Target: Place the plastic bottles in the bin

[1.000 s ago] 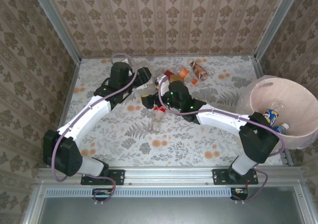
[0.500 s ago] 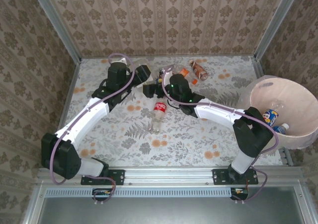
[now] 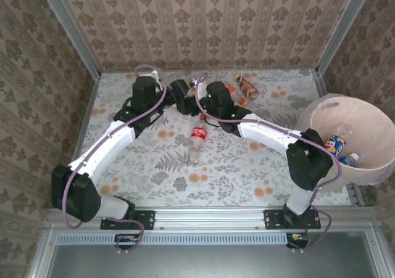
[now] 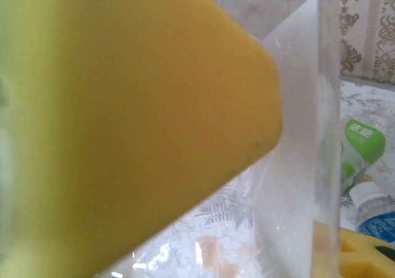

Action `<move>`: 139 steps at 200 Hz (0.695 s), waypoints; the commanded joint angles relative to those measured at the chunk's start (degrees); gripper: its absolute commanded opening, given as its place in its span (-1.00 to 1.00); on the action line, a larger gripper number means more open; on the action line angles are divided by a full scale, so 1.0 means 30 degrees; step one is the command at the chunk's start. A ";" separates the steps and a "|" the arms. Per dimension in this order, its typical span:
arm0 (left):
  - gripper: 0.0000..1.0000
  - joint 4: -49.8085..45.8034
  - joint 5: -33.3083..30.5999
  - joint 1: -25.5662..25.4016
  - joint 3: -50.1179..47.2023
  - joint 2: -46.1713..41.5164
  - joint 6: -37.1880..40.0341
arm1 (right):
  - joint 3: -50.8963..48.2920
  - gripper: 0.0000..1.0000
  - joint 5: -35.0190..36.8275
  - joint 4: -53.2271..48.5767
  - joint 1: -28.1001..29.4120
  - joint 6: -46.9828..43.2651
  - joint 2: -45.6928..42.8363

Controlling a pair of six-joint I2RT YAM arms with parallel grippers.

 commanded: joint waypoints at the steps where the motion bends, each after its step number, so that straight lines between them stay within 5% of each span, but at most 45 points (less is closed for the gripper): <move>1: 0.83 0.1044 0.1835 0.0241 0.0983 -0.0532 0.0685 | 0.0045 -0.06 0.2375 -0.3488 -0.0298 -0.1990 -0.1331; 15: 0.99 0.2006 0.2427 0.0930 0.0884 -0.1184 0.0956 | -0.0140 -0.08 0.3231 -0.5193 -0.0457 -0.2264 -0.2317; 62: 1.00 0.2953 0.1205 0.1072 0.0172 -0.3185 0.2532 | -0.0101 -0.12 0.5711 -1.1841 -0.1341 -0.3139 -0.7562; 139: 1.00 0.2638 0.1573 0.1681 0.0122 -0.1303 0.1275 | 0.2974 -0.18 1.1287 -1.9655 -0.6588 -0.3734 -1.4423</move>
